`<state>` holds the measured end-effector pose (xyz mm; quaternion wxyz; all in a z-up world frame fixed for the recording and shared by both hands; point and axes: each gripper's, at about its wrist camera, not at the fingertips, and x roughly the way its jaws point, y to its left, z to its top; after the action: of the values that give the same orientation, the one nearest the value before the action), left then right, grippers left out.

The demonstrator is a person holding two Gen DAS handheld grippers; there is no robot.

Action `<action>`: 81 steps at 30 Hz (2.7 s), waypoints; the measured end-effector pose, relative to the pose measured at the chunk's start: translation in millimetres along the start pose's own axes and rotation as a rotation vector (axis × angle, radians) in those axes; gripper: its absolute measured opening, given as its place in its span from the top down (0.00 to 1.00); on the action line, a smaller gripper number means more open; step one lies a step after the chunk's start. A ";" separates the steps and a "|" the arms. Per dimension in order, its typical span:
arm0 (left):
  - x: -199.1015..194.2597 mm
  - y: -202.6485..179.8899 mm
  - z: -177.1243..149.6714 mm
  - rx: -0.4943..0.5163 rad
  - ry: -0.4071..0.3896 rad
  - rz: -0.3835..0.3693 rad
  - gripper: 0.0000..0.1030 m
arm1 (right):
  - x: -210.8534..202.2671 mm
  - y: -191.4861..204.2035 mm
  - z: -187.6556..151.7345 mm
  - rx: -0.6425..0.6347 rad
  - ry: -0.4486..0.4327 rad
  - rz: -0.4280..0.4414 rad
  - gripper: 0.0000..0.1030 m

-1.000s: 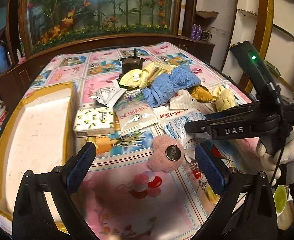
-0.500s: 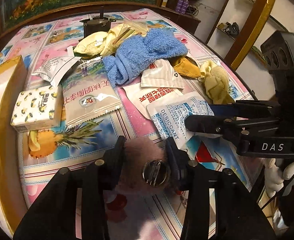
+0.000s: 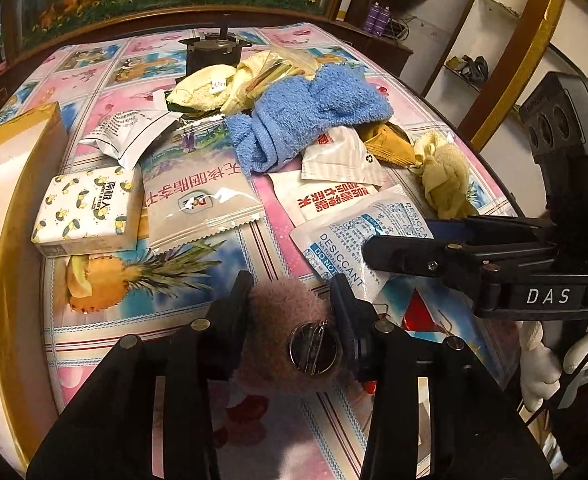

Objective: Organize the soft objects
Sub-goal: 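Grasp pink puff with left gripper while right gripper grasps white desiccant packet, then carry puff and desiccant packet into the cardboard box and open both grippers, then reach left gripper to clear printed bag while right gripper grasps pale yellow towel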

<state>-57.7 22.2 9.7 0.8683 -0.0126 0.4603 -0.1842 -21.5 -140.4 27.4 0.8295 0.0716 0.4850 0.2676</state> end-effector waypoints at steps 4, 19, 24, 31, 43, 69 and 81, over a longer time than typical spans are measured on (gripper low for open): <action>-4.0 3.9 -1.6 -0.036 -0.009 -0.003 0.74 | 4.2 9.1 -0.3 -0.035 0.001 0.017 0.64; -124.8 76.6 -17.7 -0.237 -0.237 -0.047 0.74 | -48.3 54.9 2.9 -0.132 -0.152 0.033 0.84; -143.0 126.1 -8.5 -0.300 -0.260 0.030 0.74 | -39.1 86.9 26.4 -0.175 -0.135 0.086 0.84; -122.7 212.0 20.6 -0.466 -0.237 0.024 0.74 | 12.6 152.9 74.9 -0.249 -0.073 0.185 0.84; -73.2 293.3 43.5 -0.656 -0.216 0.028 0.69 | 128.5 216.6 115.9 -0.396 0.071 0.125 0.82; -87.6 114.8 54.4 -0.251 -0.164 0.023 0.41 | -57.4 37.6 63.3 -0.080 -0.312 -0.123 0.21; 26.3 36.4 72.2 -0.058 0.036 0.139 0.41 | -73.3 -35.7 11.7 0.089 -0.263 -0.119 0.21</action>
<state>24.9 36.8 23.4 0.8699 -0.0027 0.4807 -0.1104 -26.6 -206.6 76.1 0.8962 0.1138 0.3871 0.1846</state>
